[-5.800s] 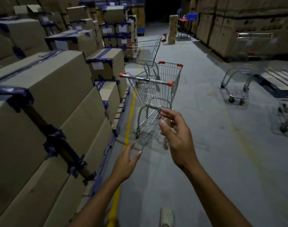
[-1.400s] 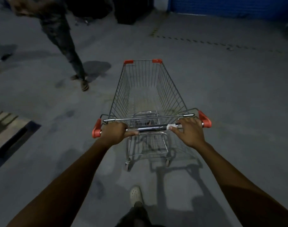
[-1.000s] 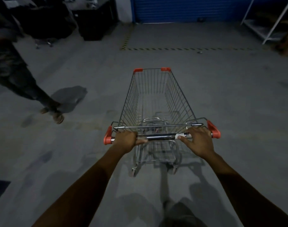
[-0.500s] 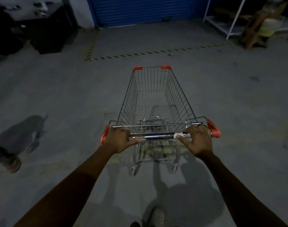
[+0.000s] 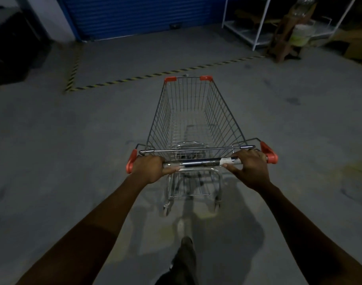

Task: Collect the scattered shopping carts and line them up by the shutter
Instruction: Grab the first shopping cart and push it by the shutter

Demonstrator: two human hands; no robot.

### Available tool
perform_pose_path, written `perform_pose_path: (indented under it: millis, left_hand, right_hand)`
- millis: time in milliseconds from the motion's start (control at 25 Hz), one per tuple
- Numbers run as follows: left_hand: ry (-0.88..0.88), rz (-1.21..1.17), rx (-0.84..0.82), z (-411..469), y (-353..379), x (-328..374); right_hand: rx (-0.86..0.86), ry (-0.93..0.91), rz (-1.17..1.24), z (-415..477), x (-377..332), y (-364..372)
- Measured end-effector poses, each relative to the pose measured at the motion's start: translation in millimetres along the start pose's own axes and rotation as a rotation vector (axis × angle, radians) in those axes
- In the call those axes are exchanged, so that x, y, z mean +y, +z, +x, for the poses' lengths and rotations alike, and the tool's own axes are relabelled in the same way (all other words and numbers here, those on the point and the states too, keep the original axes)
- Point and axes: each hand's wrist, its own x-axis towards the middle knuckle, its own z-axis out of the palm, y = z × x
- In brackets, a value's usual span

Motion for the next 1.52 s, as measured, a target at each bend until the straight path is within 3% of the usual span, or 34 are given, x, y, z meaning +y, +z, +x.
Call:
perform_pose_path:
  millis: [480,760,1040,1280,1520]
  left_hand:
    - [0.236,-0.021,-0.156,391.1,-89.3,31.3]
    - [0.241,-0.020,0.002,600.7,-105.7,96.2]
    - [0.155,-0.011,0.000,812.2,-147.8,182.9]
    - [0.155,0.002,0.112,985.6,-156.1,231.3]
    - [0.140,0.071,0.202,1192.7,-183.2,253.6]
  right_hand:
    - [0.079,0.304,0.147,268.3,201.2,54.3]
    - [0.150,0.373,0.136,405.7,362.4,81.2]
    - [0.021,0.405,0.137,563.1,538.9,94.7]
    - [-0.073,0.385,0.125,690.1,681.5,110.5]
    - [0.021,0.361,0.106,848.5,809.9,157.8]
